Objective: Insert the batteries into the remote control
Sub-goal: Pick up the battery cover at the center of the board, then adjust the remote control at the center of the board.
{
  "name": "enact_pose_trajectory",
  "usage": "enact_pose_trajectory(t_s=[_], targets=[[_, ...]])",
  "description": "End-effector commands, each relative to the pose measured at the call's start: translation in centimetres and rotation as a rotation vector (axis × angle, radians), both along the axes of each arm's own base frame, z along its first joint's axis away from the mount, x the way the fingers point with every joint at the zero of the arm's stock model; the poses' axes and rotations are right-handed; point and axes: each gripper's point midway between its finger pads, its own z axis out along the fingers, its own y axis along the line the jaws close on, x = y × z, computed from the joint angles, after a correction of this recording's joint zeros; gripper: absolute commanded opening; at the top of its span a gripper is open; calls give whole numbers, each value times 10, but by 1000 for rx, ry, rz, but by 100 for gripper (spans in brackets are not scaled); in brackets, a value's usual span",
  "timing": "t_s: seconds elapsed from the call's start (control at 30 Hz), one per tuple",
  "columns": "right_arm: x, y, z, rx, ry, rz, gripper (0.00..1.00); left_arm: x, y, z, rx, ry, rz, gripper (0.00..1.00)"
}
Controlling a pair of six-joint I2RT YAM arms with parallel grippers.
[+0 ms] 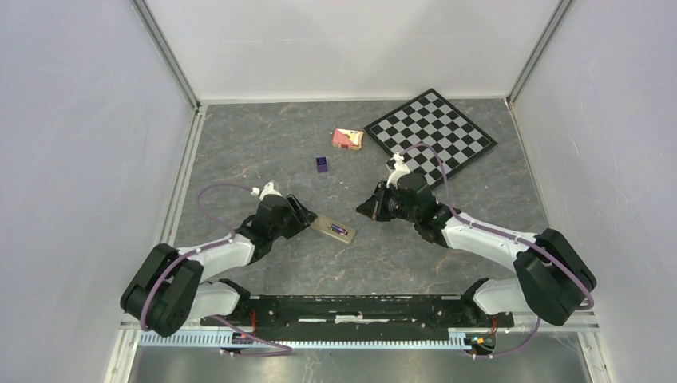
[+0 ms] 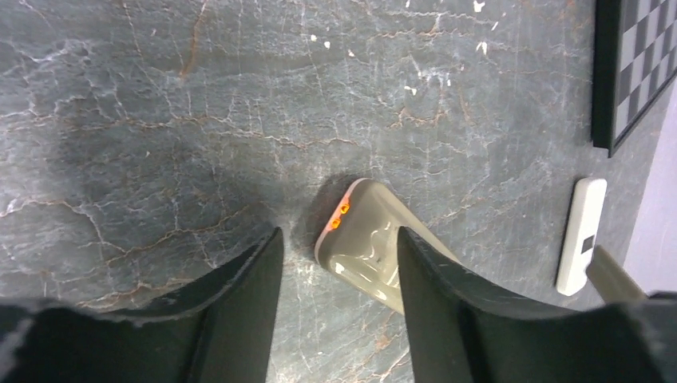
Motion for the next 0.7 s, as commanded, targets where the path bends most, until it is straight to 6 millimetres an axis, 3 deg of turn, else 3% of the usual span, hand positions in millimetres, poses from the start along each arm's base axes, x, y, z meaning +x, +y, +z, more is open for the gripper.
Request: enact_pose_trajectory(t_s=[0.0, 0.07, 0.17, 0.43, 0.67], targets=[[-7, 18, 35, 150, -20, 56, 0, 21, -7, 11, 2, -70, -34, 56], [-9, 17, 35, 150, -19, 58, 0, 28, 0, 7, 76, -80, -33, 56], [-11, 16, 34, 152, -15, 58, 0, 30, -8, 5, 67, -76, -86, 56], [-16, 21, 39, 229, 12, 64, 0, -3, -31, 0, -139, 28, -131, 43], [-24, 31, 57, 392, 59, 73, 0, -22, -26, 2, -193, 48, -102, 43]])
